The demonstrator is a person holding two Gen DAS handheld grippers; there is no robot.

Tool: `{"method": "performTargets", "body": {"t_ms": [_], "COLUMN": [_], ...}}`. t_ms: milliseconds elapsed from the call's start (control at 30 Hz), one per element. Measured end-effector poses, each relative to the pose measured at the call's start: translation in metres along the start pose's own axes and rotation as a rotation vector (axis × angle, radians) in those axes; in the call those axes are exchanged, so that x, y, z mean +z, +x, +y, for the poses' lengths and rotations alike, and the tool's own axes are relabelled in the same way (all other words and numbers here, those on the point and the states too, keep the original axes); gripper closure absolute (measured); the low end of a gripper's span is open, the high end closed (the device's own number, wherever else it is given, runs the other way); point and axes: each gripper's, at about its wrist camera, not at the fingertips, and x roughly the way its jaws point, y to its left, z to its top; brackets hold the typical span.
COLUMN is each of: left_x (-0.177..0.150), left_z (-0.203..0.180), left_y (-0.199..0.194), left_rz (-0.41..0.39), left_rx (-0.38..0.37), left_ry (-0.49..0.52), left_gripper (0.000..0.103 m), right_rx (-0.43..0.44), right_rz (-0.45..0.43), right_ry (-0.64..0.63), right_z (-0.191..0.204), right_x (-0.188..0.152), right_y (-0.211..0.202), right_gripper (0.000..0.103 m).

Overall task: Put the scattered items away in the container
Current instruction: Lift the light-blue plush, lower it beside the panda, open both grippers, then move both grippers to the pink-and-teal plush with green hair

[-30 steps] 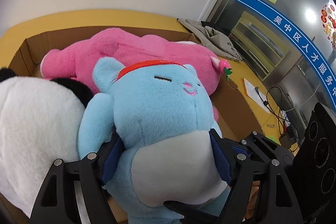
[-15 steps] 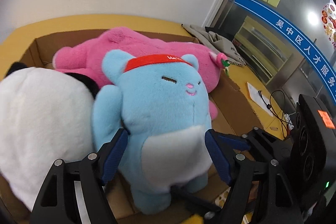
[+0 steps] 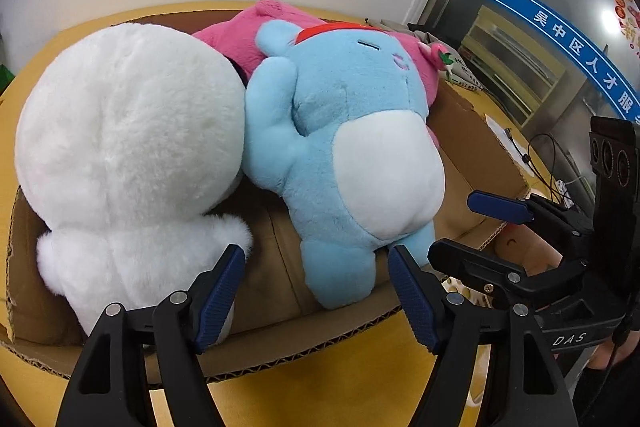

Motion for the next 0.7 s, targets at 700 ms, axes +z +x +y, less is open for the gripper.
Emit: {"method": "performTargets", "body": {"t_ms": [700], "left_x": [-0.037], "left_z": [-0.029], "left_y": [-0.117], "left_rz": [-0.266], "left_rx": [0.139], "left_ry": [-0.028], "left_gripper": [0.0], "right_rx": [-0.162], "right_rz": [-0.224], "right_ry": [-0.029], "right_z": [0.03], "right_x": [-0.007], "right_y": [-0.087], "right_gripper": [0.0]}}
